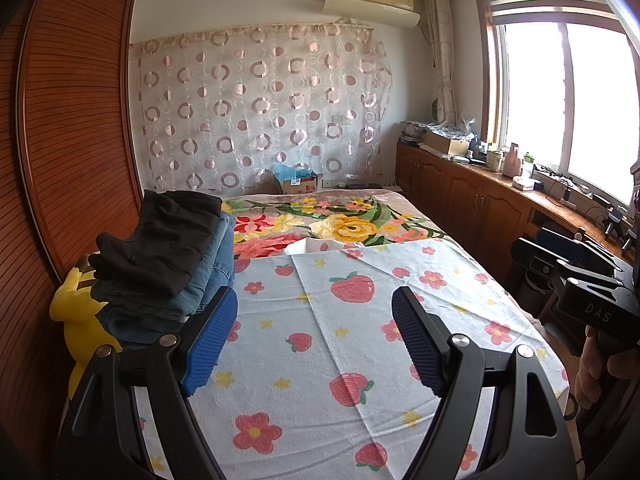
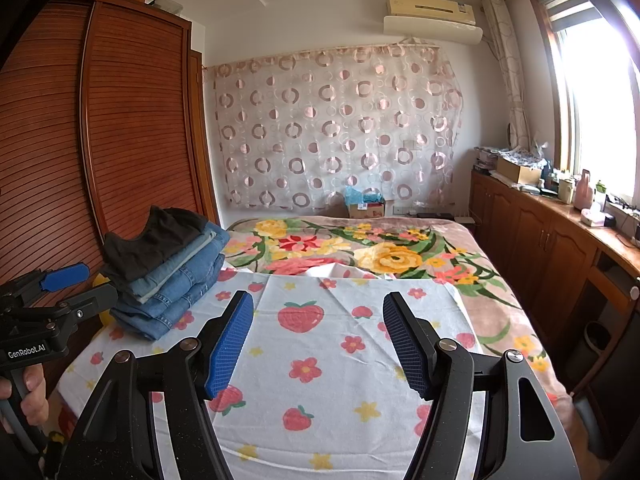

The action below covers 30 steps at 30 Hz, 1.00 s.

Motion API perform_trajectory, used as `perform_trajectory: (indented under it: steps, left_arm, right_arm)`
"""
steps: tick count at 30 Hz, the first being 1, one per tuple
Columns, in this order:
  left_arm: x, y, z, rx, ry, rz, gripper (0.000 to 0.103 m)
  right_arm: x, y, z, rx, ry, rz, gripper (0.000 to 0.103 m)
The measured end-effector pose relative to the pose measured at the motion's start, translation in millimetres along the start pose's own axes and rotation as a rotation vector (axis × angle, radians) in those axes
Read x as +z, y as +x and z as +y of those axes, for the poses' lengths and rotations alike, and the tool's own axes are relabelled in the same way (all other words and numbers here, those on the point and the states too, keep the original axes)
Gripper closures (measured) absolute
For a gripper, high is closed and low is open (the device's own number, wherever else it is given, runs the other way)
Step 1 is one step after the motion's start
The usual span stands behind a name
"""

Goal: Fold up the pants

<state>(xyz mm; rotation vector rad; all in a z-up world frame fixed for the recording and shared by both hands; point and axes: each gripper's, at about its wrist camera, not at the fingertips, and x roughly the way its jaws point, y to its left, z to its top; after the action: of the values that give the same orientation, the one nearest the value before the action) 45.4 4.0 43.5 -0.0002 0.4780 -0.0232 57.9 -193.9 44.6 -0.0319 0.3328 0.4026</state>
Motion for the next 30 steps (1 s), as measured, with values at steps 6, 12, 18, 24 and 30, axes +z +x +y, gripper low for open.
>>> perform_trajectory:
  steps: [6, 12, 18, 24, 30]
  left_arm:
    - [-0.1, 1.6, 0.9, 0.0, 0.001, 0.0, 0.023]
    - [-0.6, 1.7, 0.8, 0.0, 0.001, -0.001, 0.023]
    - [-1.1, 1.9, 0.9, 0.0, 0.001, -0.001, 0.023]
    - [-2.0, 0.8, -0.1, 0.0, 0.002, -0.001, 0.023]
    - [-2.0, 2.2, 0.9, 0.0, 0.001, -0.003, 0.023]
  right_arm:
    - [-1.2, -0.2, 0.8, -0.003, 0.0, 0.0, 0.034]
    - [-1.5, -0.1, 0.9, -0.002, 0.001, 0.001, 0.034]
    - [-1.6, 0.0, 1.0, -0.004, 0.001, 0.0, 0.034]
    - [-1.8, 0.1, 1.1, -0.002, 0.0, 0.0, 0.034]
    - [-2.1, 0.2, 1.1, -0.002, 0.0, 0.0, 0.034]
